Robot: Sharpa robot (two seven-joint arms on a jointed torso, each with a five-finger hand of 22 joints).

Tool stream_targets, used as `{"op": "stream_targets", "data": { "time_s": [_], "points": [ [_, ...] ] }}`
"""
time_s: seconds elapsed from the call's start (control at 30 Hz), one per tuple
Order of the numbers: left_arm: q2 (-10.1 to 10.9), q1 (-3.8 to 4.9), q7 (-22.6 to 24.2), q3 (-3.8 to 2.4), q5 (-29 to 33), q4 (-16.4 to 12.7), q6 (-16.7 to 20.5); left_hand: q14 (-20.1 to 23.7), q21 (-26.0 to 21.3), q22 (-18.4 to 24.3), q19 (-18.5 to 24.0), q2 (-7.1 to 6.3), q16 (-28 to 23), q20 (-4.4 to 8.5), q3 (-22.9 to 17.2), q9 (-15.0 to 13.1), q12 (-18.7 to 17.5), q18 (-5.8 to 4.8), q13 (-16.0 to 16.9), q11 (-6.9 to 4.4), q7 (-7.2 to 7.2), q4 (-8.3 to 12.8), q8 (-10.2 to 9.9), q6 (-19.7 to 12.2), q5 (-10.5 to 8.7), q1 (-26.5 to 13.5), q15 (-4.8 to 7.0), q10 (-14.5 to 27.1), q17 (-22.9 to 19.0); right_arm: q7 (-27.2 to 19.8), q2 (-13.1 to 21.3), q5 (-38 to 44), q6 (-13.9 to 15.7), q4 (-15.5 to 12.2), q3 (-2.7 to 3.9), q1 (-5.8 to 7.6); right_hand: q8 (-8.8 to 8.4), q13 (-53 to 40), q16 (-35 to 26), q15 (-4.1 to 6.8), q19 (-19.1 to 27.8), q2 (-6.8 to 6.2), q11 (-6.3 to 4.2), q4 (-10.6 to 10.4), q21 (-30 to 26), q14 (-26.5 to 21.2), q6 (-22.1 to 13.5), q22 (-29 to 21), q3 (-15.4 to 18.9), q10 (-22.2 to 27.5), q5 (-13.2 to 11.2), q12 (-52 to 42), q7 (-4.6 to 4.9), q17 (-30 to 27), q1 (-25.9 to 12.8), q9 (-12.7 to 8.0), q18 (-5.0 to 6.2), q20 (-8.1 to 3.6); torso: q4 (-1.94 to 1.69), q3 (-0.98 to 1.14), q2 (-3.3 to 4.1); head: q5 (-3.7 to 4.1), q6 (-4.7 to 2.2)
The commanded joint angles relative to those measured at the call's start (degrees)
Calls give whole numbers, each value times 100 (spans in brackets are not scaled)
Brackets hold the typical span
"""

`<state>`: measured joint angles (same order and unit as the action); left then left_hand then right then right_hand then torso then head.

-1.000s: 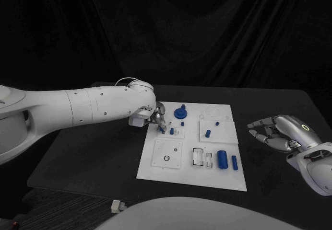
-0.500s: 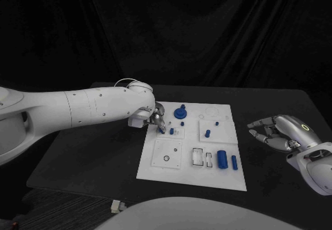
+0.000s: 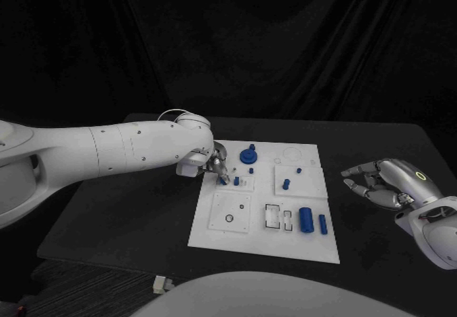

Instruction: Assemble the parts on the task board

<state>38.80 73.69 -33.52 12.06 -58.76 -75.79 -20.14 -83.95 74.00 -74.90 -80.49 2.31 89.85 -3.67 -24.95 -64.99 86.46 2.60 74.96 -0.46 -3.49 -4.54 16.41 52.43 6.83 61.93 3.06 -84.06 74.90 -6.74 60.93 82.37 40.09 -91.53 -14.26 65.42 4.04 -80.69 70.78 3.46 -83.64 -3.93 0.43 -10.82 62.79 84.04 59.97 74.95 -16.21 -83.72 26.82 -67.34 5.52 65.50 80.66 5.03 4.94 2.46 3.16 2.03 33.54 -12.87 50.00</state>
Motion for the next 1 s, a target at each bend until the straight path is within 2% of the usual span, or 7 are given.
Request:
{"op": "stream_targets", "data": {
  "time_s": [0.03,0.17,0.6,0.63,0.73,0.83,1.0],
  "points": [
    [-10,-63,40,25,31,-8,-9,-605,-22,-1009,25,-3,15,-13,86,30,-13,117,1308,44,-25,-50,-17,20,-74,-92,-46,-293,1510,121,-1,12,-36,6,3,-15,-16,1176,-28,23,45,-5,-3,-14,-26,191,-27,846,-36,53,18,15,14,-5,36,-8,1,-4,5,-3,-4,-10,0],
    [-9,-77,48,25,31,-2,85,-605,-15,-1012,20,22,15,-16,164,55,-8,115,1311,46,-26,-102,-23,32,-151,-128,-48,-296,1510,130,-2,12,-48,10,3,-16,-16,1176,-28,23,45,-5,-3,-14,-26,191,-27,846,-36,53,18,15,14,-5,36,-8,1,-4,3,-4,-5,-3,0],
    [-11,-88,53,25,31,-3,198,-605,-11,-1013,16,45,15,-15,203,67,-1,115,1314,41,-20,-115,-13,53,-98,-129,-45,-301,1510,157,-6,12,-88,20,3,-18,-16,1176,-28,23,45,-5,-3,-14,-26,191,-27,846,-36,53,18,15,14,-5,36,-8,1,-4,7,-3,-1,-19,0],
    [-9,-88,51,25,31,-4,196,-605,-12,-1013,15,36,15,-25,326,88,-2,112,1313,50,-27,-229,-16,67,-329,-257,-52,-300,1510,158,-7,12,-91,21,3,-18,-15,1190,-44,21,51,-8,-2,-7,-44,187,-30,841,-45,59,19,34,16,-27,31,-9,5,-3,7,-3,1,-23,0],
    [-4,-89,30,25,31,-3,190,-605,-25,-1009,22,51,15,-27,476,122,-8,117,1310,60,-42,-349,-27,74,-375,-391,-61,-294,1510,164,-10,12,-103,24,3,-20,-15,1190,-44,21,51,-8,-2,-7,-44,187,-30,841,-45,59,19,34,16,-27,31,-9,5,-3,4,-3,3,-21,0],
    [1,-90,13,25,31,-3,197,-605,-25,-1009,22,77,15,-28,474,128,-8,118,1310,58,-33,-340,-29,72,-347,-371,-60,-293,1510,167,-12,12,-110,25,3,-21,-15,1190,-44,21,51,-8,-2,-7,-44,187,-30,841,-45,59,19,34,16,-27,31,-9,5,-3,6,-3,3,-21,0],
    [15,-90,3,25,31,-12,231,-605,-27,-1009,22,147,15,-23,448,150,-7,119,1310,46,-20,-260,-31,64,-142,-262,-52,-292,1510,174,-12,12,-122,29,3,-23,-15,1190,-44,21,51,-8,-2,-7,-44,187,-30,841,-45,59,19,34,16,-27,31,-9,5,-3,-1,1,4,-21,0]
  ]
}}
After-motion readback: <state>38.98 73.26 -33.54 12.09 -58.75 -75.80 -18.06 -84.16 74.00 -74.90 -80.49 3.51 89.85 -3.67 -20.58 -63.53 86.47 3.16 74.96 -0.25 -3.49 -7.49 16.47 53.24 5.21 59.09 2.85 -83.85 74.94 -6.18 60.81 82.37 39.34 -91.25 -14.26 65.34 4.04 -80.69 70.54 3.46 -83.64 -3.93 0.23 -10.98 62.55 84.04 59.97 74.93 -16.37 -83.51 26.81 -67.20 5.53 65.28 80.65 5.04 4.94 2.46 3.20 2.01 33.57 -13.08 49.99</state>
